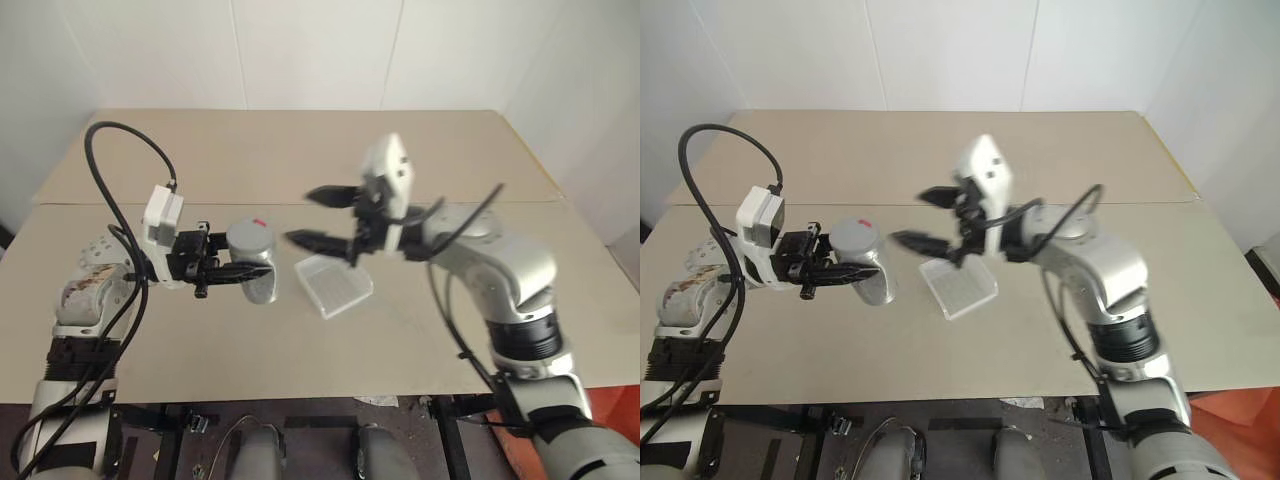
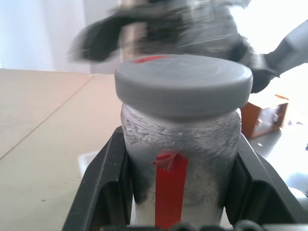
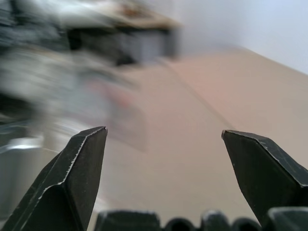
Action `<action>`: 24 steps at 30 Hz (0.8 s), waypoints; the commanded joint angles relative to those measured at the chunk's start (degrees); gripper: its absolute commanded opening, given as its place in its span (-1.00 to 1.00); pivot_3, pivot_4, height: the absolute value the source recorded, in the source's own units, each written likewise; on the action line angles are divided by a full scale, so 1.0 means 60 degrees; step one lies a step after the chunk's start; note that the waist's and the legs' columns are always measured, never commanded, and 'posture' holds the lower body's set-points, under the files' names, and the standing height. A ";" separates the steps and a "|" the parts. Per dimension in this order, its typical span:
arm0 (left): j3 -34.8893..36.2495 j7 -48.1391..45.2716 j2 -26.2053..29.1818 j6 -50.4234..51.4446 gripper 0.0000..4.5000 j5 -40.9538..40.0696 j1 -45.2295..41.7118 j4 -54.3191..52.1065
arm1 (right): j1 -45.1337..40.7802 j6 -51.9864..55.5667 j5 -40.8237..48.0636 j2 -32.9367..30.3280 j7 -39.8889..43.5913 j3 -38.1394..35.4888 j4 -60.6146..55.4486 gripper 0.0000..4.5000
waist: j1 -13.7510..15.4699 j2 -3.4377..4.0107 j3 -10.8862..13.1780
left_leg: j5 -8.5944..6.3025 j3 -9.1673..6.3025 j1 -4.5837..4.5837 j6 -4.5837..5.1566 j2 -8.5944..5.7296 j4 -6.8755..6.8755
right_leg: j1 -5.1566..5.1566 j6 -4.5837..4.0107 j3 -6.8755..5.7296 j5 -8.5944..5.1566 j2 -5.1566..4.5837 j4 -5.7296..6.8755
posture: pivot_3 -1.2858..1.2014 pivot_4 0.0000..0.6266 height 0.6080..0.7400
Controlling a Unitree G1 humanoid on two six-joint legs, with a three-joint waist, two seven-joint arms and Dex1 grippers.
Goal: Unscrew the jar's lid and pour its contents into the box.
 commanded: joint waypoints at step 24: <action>-0.0686 -0.0243 -0.1362 -0.1213 -0.12 0.0880 -0.1724 0.1811 | -0.1087 -0.0692 -0.0300 0.1094 0.0675 0.0876 -0.0905 0.96 | -0.0042 0.0000 0.0000 | 0.0000 -0.0003 0.0000 0.0000 0.0001 0.0001 | -0.0001 0.0000 0.0002 0.0000 0.0006 0.0003 | 0.03 -0.52 1.00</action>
